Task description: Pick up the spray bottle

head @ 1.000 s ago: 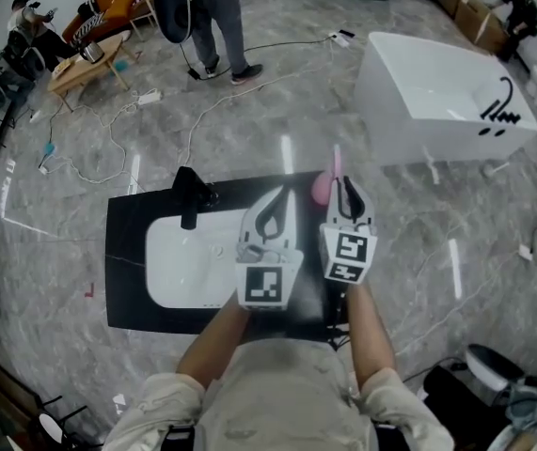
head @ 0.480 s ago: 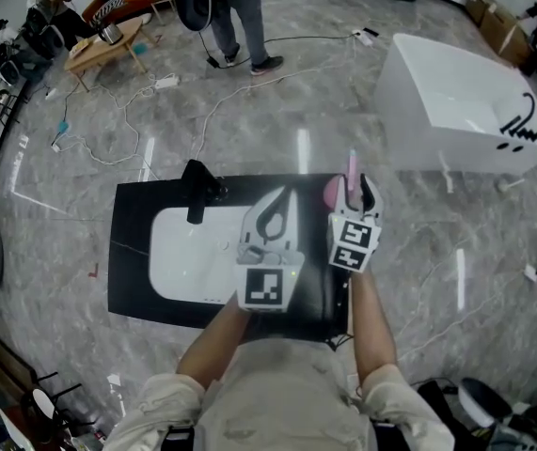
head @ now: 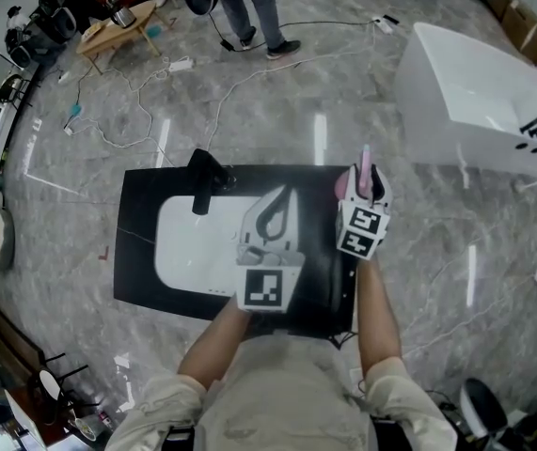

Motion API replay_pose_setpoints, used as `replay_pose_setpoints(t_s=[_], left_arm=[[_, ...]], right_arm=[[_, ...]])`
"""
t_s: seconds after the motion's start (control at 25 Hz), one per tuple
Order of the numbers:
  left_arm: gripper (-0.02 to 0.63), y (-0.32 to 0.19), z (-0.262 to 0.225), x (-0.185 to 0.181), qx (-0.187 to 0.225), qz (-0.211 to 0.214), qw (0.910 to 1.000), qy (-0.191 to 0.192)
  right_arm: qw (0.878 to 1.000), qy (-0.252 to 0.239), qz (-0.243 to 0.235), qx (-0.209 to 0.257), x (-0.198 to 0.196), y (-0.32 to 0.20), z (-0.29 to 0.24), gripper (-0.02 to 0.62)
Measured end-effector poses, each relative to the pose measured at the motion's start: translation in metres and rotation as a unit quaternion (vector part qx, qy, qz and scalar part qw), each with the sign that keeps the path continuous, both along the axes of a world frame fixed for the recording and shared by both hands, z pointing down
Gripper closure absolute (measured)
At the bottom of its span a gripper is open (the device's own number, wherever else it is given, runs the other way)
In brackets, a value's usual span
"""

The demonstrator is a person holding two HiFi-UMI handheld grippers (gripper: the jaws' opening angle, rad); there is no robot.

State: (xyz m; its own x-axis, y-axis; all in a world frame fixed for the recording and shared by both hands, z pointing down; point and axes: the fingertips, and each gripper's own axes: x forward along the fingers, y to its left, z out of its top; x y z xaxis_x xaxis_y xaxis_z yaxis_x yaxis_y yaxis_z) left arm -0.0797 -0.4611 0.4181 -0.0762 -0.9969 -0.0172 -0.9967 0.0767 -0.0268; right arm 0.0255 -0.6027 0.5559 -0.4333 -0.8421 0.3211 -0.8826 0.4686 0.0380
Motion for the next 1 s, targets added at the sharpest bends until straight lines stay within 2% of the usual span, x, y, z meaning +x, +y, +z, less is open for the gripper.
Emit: replay_pose_setpoints(t_s=[0.24, 0.36, 0.64, 1.0], left_arm=[[0.604, 0.005, 0.007, -0.005, -0.011, -0.011, 0.9999, 0.004], [0.604, 0.008, 0.009, -0.007, -0.012, -0.014, 0.9998, 0.002], [0.604, 0.012, 0.010, -0.010, -0.013, -0.016, 0.9998, -0.005], [0.604, 0.017, 0.005, -0.010, -0.009, -0.010, 0.9998, -0.011]], right_arm=[[1.000, -0.016, 0.000, -0.016, -0.001, -0.003, 0.009, 0.437], [1.000, -0.011, 0.008, -0.010, 0.002, -0.003, 0.009, 0.503], [1.000, -0.005, 0.007, -0.009, 0.000, -0.001, 0.009, 0.508], [1.000, -0.014, 0.013, 0.018, 0.005, 0.005, -0.008, 0.510]])
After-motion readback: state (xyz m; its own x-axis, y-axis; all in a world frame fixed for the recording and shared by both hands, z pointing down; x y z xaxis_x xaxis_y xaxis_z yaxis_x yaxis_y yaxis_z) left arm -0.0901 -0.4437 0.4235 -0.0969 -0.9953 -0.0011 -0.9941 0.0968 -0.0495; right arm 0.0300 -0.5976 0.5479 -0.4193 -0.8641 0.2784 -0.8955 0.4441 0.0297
